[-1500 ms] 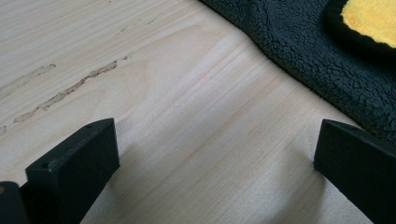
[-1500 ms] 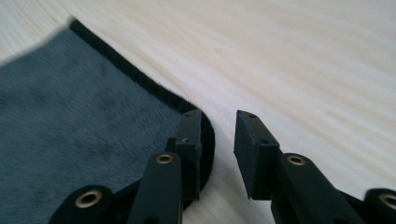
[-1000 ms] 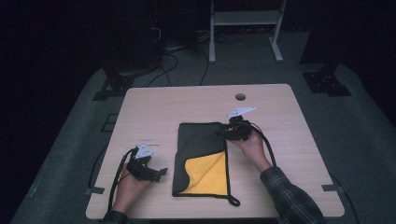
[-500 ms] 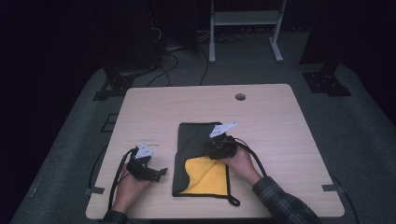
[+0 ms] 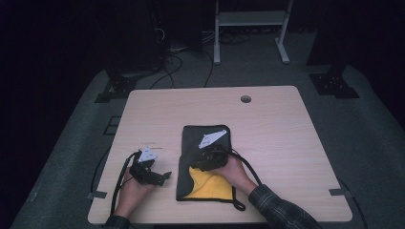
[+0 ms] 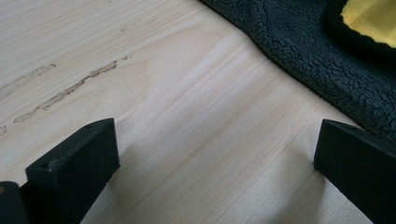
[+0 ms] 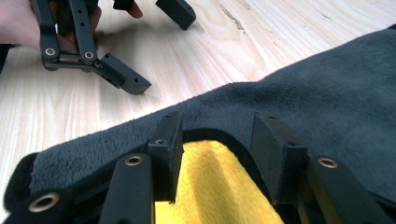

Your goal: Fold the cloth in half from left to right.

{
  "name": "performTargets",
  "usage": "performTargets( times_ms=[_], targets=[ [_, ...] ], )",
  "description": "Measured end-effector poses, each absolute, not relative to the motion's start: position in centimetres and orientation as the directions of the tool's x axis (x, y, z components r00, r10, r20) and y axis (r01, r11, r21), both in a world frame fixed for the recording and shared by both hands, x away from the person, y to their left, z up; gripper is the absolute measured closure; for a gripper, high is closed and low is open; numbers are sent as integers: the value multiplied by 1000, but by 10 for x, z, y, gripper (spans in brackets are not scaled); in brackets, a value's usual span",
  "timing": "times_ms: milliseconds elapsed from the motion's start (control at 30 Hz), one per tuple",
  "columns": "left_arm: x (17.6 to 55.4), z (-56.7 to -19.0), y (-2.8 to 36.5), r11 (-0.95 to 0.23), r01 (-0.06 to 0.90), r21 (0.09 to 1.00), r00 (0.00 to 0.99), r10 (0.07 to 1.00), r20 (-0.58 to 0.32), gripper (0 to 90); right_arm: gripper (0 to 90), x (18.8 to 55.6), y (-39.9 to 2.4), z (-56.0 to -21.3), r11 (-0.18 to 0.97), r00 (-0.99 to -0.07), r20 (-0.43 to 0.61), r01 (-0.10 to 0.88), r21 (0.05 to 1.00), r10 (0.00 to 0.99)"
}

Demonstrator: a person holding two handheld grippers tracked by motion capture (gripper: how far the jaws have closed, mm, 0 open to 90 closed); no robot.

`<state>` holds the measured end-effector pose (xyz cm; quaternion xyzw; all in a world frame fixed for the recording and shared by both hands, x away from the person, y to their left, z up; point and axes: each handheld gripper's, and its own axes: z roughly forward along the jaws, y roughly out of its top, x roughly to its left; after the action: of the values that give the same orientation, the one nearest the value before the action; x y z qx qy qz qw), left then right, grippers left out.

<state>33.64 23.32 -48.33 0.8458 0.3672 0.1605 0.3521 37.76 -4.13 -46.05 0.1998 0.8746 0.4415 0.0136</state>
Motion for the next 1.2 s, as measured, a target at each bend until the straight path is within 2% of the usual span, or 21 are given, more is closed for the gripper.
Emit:
performTargets(
  times_ms=[233,300,400,533,667,900,1200],
  targets=[
    [336,-483,233,-483,508,713,679,734,13,0,444,381,-30,-472,562,-919,142,342,754,369],
    [336,-483,233,-484,508,713,680,734,14,0,445,380,-27,-474,576,-921,127,333,746,369],
    [336,-483,233,-483,508,713,679,734,13,0,522,376,-26,-476,593,-929,83,298,748,362],
    [336,-483,233,-484,508,713,680,733,14,0,694,373,-28,-474,610,-938,48,261,748,342],
    [336,-483,233,-483,508,713,679,734,13,0,791,371,-31,-470,610,-942,45,252,751,333],
    [336,-483,233,-484,508,713,679,734,14,0,822,370,-46,-460,581,-941,113,288,761,319],
    [336,-483,233,-486,507,712,680,733,16,0,830,360,-77,-442,545,-942,150,298,784,299]
  ],
)
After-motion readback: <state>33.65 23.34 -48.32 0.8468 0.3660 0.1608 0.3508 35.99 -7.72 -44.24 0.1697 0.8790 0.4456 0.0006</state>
